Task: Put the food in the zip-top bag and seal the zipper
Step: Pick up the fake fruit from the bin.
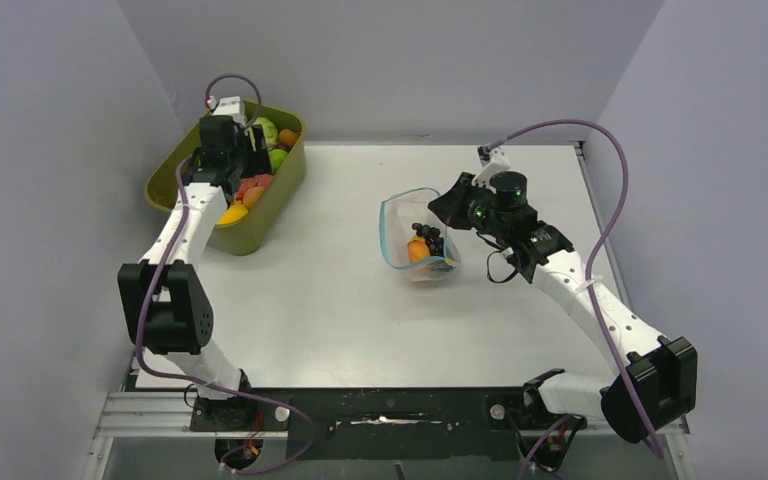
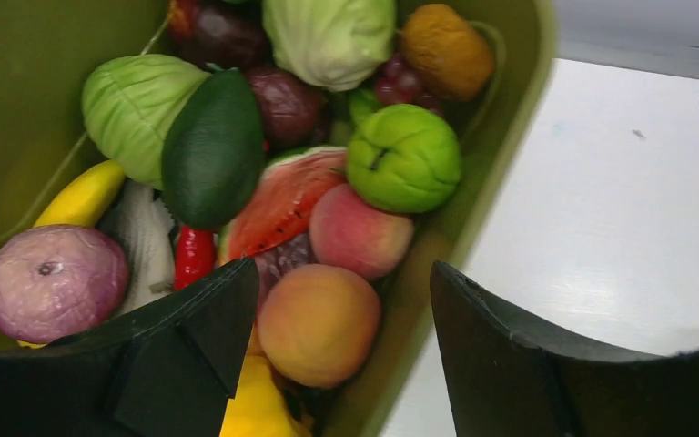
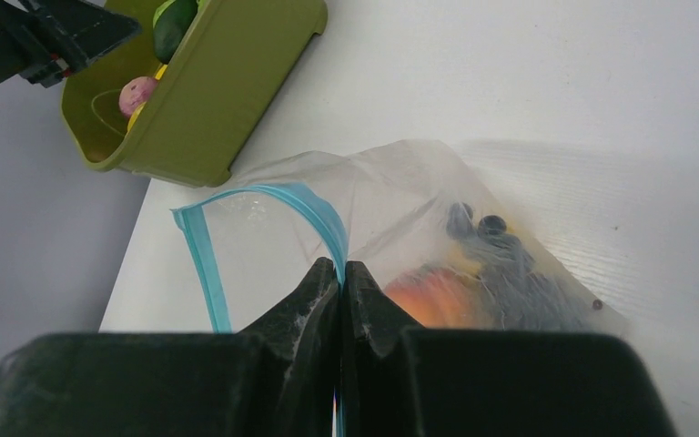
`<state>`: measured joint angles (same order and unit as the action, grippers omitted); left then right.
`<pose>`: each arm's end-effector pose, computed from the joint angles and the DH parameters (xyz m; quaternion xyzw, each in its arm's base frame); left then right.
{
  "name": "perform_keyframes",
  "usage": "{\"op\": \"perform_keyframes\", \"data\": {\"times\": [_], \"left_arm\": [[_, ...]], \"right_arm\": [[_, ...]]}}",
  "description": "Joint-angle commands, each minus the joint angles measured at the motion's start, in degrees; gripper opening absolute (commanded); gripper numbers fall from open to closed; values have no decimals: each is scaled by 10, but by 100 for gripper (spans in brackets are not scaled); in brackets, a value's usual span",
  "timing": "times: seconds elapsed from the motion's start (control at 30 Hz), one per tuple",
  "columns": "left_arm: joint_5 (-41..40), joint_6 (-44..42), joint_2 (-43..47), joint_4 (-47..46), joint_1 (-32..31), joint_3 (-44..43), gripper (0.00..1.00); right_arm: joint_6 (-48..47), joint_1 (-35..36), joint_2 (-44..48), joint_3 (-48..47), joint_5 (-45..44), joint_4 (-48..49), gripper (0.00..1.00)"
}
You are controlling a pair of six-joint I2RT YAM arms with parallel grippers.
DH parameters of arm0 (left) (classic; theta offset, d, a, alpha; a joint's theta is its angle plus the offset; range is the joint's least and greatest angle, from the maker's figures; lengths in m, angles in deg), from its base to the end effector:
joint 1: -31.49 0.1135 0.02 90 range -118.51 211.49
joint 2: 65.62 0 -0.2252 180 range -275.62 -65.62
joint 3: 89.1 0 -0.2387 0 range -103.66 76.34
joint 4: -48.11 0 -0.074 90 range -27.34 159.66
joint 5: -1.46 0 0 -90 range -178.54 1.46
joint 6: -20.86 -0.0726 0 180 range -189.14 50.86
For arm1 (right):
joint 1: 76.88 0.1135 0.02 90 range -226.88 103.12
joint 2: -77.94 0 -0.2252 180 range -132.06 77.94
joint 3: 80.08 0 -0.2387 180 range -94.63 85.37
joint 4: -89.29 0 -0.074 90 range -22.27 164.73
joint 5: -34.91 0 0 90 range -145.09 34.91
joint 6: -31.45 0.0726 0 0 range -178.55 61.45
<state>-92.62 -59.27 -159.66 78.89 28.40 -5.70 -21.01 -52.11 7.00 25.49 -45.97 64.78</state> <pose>0.4030 -0.0166 0.2796 -0.0690 0.8550 -0.0276 0.5132 0.2864 0.1448 0.2886 0.0466 0.8215 0.3481 0.4492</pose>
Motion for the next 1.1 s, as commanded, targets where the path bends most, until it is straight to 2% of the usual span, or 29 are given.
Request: {"op": "perform_keyframes", "data": {"times": [0.0,0.57,0.93,1.07], "left_arm": [[-26,-29,-51,-5,38,-62,68],[-20,-69,-209,44,93,-217,73],[-4,-77,-255,52,97,-237,74],[-2,-76,-259,50,98,-233,66]], "right_arm": [[7,-2,8,-4,10,47,0],[3,-2,-10,-26,-1,29,0],[4,-2,-8,-26,-5,27,0],[10,-1,-3,-20,-6,30,0]]}}
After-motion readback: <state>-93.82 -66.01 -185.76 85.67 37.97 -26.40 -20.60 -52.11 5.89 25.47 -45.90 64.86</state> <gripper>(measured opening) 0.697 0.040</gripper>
